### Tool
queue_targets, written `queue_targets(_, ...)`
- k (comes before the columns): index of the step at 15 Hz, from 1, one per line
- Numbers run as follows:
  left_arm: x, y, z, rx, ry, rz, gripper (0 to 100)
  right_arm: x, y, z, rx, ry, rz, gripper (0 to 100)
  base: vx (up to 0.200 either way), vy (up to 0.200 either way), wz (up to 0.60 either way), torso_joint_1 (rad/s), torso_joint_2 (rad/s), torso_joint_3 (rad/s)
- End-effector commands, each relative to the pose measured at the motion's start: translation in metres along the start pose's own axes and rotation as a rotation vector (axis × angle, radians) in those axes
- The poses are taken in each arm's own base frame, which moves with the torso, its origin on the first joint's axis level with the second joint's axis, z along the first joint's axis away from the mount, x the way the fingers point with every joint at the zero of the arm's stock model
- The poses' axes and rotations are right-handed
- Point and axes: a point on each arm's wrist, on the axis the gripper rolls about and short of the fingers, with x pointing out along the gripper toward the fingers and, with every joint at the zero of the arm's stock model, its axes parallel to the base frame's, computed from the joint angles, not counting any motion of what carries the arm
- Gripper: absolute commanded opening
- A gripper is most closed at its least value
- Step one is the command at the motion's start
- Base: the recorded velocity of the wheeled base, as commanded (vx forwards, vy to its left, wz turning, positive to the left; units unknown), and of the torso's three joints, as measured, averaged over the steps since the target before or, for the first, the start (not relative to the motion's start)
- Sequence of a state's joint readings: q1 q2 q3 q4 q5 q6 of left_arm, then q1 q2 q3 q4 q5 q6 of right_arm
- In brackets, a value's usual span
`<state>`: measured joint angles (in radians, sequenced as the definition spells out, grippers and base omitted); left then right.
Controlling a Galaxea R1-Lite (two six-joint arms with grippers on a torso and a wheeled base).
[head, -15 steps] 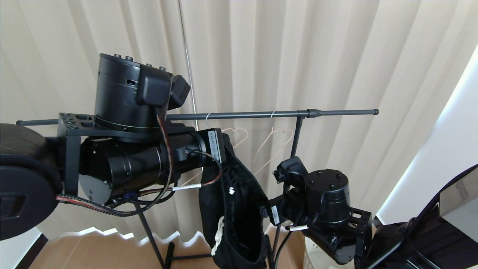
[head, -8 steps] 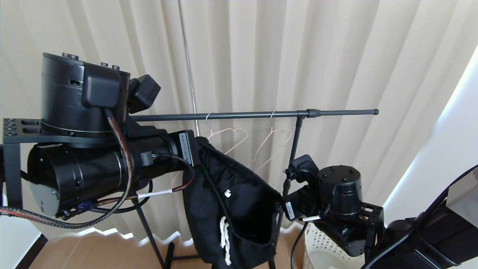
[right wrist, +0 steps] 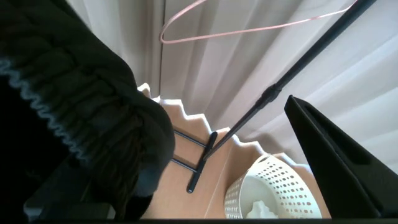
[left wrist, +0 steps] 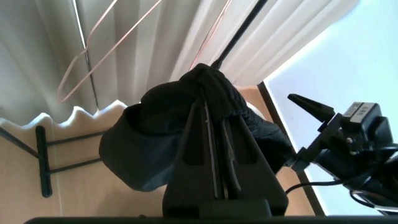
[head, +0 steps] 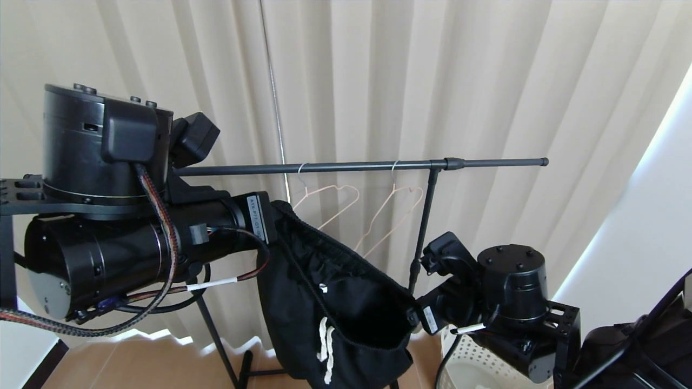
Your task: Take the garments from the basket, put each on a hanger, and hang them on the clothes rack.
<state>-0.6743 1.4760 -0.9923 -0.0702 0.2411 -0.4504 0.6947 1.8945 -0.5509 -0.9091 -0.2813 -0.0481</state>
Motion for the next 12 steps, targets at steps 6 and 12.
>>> queue_targets(6, 0.000, 0.000, 0.001, -0.001, -0.002, -0.002, 0, -0.005, 0.000, 0.002, -0.002, -0.011, 0.005, 0, 0.000, 0.000, 0.00, 0.000, 0.00, 0.000)
queue_targets(12, 0.005, 0.013, -0.028, 0.068, 0.101, 0.034, 0, -0.012, -0.022, 0.024, 0.045, -0.096, -0.057, 0, 0.000, 0.000, 0.00, 0.000, 0.00, 0.000)
